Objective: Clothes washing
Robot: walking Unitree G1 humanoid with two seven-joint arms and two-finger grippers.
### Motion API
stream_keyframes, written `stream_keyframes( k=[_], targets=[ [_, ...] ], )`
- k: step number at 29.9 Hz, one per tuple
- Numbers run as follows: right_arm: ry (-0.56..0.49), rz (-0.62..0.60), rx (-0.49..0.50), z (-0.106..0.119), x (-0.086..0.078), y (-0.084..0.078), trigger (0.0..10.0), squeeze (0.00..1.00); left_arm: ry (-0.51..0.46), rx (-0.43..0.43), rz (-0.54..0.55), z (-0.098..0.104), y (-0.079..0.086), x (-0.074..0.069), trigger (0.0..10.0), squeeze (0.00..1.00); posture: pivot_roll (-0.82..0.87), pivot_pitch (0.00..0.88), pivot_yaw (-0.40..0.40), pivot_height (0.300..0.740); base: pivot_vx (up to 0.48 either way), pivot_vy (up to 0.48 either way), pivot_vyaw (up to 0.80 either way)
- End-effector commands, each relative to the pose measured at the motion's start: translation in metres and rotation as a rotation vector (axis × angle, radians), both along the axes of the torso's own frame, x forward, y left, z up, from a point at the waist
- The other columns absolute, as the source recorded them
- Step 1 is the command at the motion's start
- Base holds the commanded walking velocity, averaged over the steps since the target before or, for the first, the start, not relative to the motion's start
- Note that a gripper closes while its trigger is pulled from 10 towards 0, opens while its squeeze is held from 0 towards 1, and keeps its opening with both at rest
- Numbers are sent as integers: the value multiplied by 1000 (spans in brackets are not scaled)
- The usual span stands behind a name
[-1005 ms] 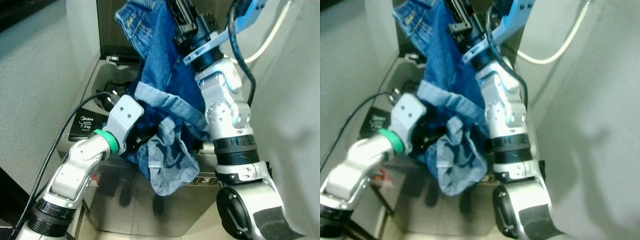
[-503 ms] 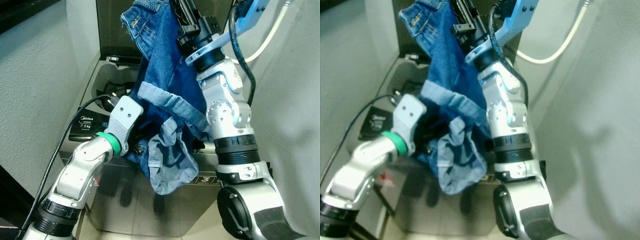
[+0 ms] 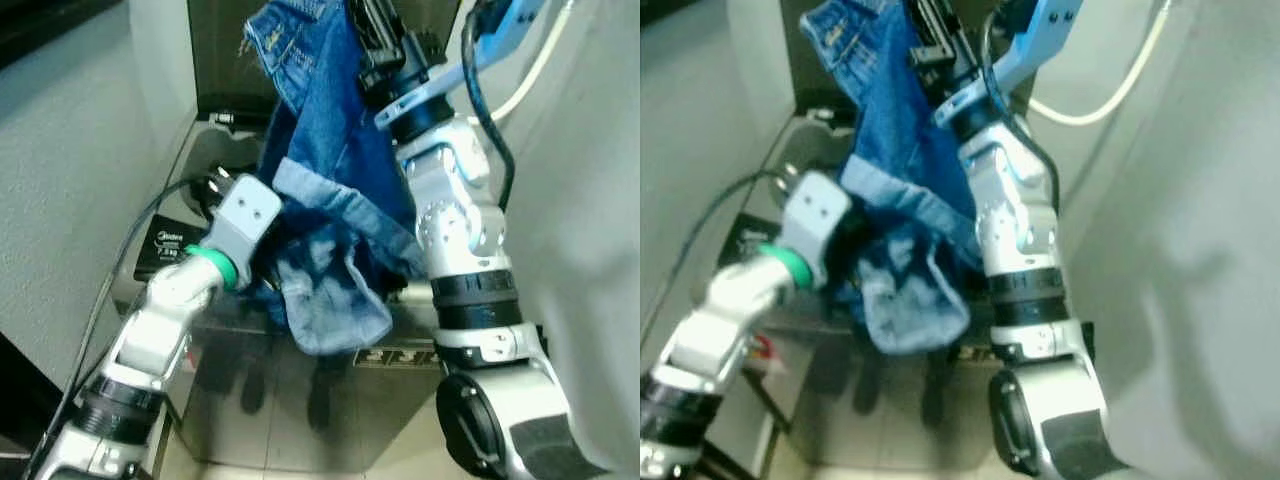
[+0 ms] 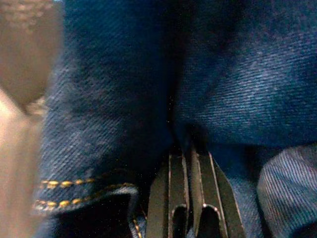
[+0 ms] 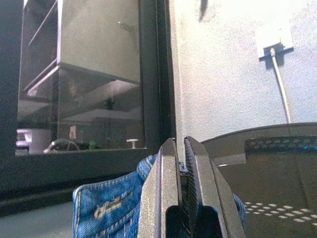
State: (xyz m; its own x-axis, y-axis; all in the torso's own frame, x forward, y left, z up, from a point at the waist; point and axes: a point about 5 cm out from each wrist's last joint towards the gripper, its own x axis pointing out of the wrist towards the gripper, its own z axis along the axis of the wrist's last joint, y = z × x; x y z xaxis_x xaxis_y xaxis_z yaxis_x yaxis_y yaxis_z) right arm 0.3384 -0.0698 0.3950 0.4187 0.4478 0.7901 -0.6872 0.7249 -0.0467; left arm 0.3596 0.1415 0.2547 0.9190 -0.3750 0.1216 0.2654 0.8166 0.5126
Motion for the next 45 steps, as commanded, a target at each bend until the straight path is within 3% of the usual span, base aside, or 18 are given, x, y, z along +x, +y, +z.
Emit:
stream_keyframes(
  k=[1,6,8,9,10,11,14,15,20,25,26,28,29,40,41,43,44,45],
  targets=[
    [-55,-22,-1,4,-6,-4,10000,0,-42,30,118,3,20,7,0,0,98,81,-4,740,0,0,0],
    [-93,-98,-70,-4,-10,-6,10000,0,-256,153,299,58,51,33,0,0,75,104,17,740,0,0,0],
    [-117,-154,-137,-12,-10,-2,10000,0,-287,144,290,72,49,38,1608,0,65,115,24,740,0,0,0],
    [-103,-185,-176,-23,-7,5,10000,0,-317,157,276,82,43,41,4314,0,52,126,28,740,0,0,0],
    [-73,-223,-202,-35,-1,11,10000,0,-358,174,272,92,36,44,4314,0,42,133,33,740,0,0,0],
    [-15,-265,-222,-49,9,16,10000,0,-377,176,267,100,29,46,6353,0,40,139,33,740,0,0,0],
    [48,-319,-258,-64,19,22,10000,0,-366,174,257,103,24,49,7373,0,40,139,33,740,0,0,0],
    [84,-369,-296,-75,26,27,10000,0,-343,180,243,102,19,51,10000,0,40,139,35,740,0,0,0],
    [234,-465,-426,-103,44,42,10000,0,-206,93,96,85,6,53,10000,0,43,140,29,740,0,0,0],
    [325,-512,-463,-114,51,48,10000,0,-170,-28,-221,58,-10,25,10000,0,81,134,4,740,0,0,0],
    [332,-509,-449,-113,52,45,10000,0,-197,-38,-229,56,-10,15,10000,294,96,133,-4,740,0,0,0],
    [339,-506,-439,-112,53,43,10000,0,-218,-44,-229,56,-9,8,10000,294,96,133,-4,740,0,0,0],
    [348,-509,-412,-111,55,40,10000,1000,-252,-38,-193,54,-7,2,10000,1000,116,130,-14,740,0,0,0],
    [311,-487,-271,-87,60,17,10000,1000,-363,-55,-108,50,1,-47,10000,1000,161,110,-31,740,0,0,0],
    [253,-422,-264,-80,56,13,10000,984,-370,-83,-102,51,2,-60,10000,0,165,105,-33,740,0,0,0],
    [219,-385,-268,-78,53,13,10000,984,-373,-94,-97,51,3,-63,10000,0,167,102,-32,740,0,0,0],
    [186,-360,-266,-75,50,10,10000,0,-378,-109,-81,52,3,-68,10000,0,168,99,-33,740,0,0,0],
    [186,-360,-266,-75,50,10,10000,0,-378,-109,-81,52,3,-68,10000,0,168,99,-33,740,0,0,0]
  ],
)
